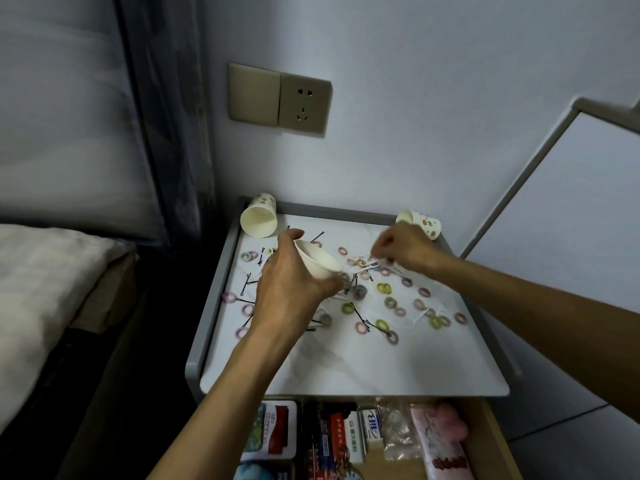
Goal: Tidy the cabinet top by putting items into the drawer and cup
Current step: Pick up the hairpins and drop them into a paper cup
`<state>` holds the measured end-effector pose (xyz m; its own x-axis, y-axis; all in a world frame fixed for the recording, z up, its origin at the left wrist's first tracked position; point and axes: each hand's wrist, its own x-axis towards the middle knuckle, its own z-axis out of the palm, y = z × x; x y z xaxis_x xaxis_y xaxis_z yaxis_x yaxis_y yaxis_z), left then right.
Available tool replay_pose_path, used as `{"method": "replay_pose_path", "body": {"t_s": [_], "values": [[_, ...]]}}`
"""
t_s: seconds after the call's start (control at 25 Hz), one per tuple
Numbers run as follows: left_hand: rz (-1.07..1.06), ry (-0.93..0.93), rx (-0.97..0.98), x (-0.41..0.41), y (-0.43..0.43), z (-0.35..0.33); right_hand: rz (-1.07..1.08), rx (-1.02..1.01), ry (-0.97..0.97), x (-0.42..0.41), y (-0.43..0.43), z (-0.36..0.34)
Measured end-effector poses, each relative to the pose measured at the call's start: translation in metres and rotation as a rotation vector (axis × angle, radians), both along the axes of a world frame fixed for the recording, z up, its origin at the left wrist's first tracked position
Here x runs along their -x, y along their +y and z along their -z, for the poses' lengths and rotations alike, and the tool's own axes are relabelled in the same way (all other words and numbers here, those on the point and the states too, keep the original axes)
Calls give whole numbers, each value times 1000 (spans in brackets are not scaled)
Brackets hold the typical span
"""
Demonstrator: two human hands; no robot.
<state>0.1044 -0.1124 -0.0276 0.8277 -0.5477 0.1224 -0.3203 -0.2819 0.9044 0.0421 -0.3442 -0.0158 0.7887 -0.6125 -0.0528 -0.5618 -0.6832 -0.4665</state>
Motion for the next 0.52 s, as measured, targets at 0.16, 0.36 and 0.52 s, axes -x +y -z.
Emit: {"method": "replay_pose_path", "body": {"t_s": [0.16,0.36,0.52], "values": [[-3,10,6,-2,2,0,216,37,165,4,-12,51],[2,11,3,-3,2,2,246,159,231,-21,0,52],[3,19,4,-4,0,2,213,254,344,-32,7,52]]}}
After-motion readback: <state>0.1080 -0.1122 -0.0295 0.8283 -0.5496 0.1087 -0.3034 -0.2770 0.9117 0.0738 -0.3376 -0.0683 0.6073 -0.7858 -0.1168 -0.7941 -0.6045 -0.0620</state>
